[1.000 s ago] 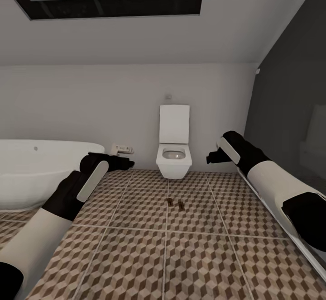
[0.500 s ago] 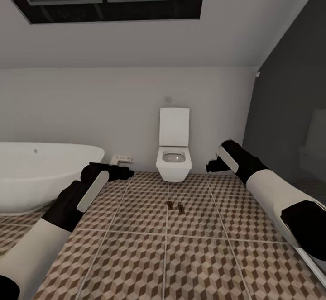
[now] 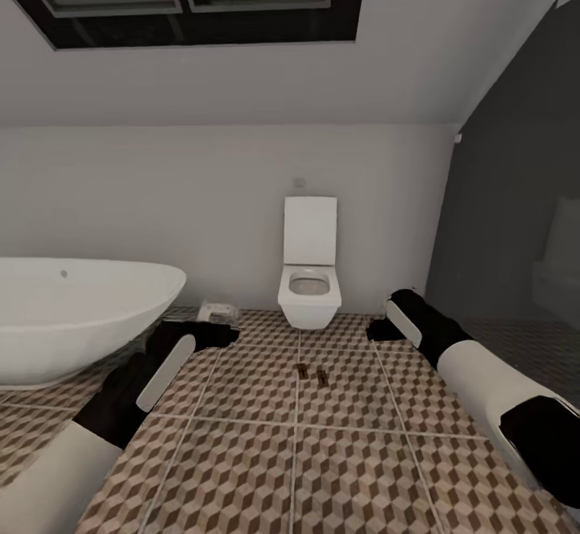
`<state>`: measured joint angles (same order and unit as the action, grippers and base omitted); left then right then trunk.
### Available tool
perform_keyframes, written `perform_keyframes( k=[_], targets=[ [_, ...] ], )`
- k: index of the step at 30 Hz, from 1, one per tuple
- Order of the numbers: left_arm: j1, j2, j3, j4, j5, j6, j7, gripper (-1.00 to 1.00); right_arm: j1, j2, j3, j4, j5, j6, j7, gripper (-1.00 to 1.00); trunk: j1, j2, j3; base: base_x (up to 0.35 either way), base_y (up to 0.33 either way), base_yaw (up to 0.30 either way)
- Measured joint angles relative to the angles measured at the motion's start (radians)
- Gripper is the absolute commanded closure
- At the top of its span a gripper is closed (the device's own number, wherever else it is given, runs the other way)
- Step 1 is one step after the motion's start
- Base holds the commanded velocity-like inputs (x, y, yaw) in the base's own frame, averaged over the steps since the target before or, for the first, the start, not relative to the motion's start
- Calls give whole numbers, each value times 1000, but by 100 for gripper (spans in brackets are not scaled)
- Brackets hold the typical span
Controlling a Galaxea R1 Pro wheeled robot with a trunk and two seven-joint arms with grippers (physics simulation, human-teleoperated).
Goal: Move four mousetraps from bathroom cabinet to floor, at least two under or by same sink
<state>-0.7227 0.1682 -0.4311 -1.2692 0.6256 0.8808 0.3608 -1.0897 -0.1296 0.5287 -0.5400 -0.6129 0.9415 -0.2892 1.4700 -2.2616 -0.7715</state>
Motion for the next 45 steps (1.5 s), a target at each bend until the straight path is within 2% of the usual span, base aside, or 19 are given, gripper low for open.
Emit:
perform_keyframes(
  k=[2,5,6,8,9,13,14,16,17,18,21,24,29,30,35,39,45],
  targets=[
    [15,0,0,8,-1,-15,0,-100,20,0,0,0,1,-13,0,-100,-8,14,6,0,0,0],
    [49,0,-2,51,-2,-72,0,-100,81,2,2,1,0,-67,0,-100,-19,35,16,0,0,0],
    [50,0,-2,51,-2,-73,0,-100,82,2,2,1,2,-67,0,-100,-23,42,19,0,0,0],
    [68,0,-2,96,-2,-120,0,-100,125,4,3,1,1,-107,0,-100,-31,56,25,0,0,0],
    [68,0,-2,97,-2,-121,0,-100,125,5,4,1,2,-107,0,-100,-35,63,28,0,0,0],
    [91,-5,-3,226,-4,-223,-4,-100,217,8,4,3,1,-188,0,-100,-50,91,41,0,0,0],
    [91,-5,-3,228,-4,-225,-4,-100,217,8,4,3,2,-189,0,-100,-54,98,44,0,0,0],
    [97,-8,-5,304,-4,-276,-6,-100,257,9,5,6,1,-228,1,-100,-61,112,50,0,0,0],
    [102,-10,-20,405,-4,-355,-10,-100,305,10,5,11,0,-277,1,-100,-65,119,53,0,0,0],
    [102,-10,-21,414,-5,-358,-11,-100,308,10,5,11,2,-278,1,-100,-69,126,56,0,0,0],
    [106,-13,-43,508,-4,-432,-14,-100,359,12,6,15,1,-323,2,-100,-81,147,66,0,0,0],
    [115,-17,-56,561,-3,-474,-15,-100,395,13,6,17,0,-355,3,-100,-92,168,75,0,0,0],
    [151,-38,-73,656,-3,-556,-18,-100,480,16,7,28,-2,-446,5,-100,-111,203,91,0,0,0],
    [151,-38,-73,656,-4,-557,-18,-100,480,16,7,28,-1,-446,5,-100,-115,210,94,0,0,0],
    [171,-75,-98,726,-2,-614,-17,-100,550,24,8,57,-7,-538,9,-100,-134,245,110,0,0,0],
    [179,-90,-108,764,-2,-642,-17,-100,574,33,9,76,-8,-568,10,-100,-150,273,122,0,0,0],
    [205,-133,-122,879,0,-745,-16,-100,621,58,9,128,-11,-635,11,-100,-173,315,141,0,0,0]
  ],
)
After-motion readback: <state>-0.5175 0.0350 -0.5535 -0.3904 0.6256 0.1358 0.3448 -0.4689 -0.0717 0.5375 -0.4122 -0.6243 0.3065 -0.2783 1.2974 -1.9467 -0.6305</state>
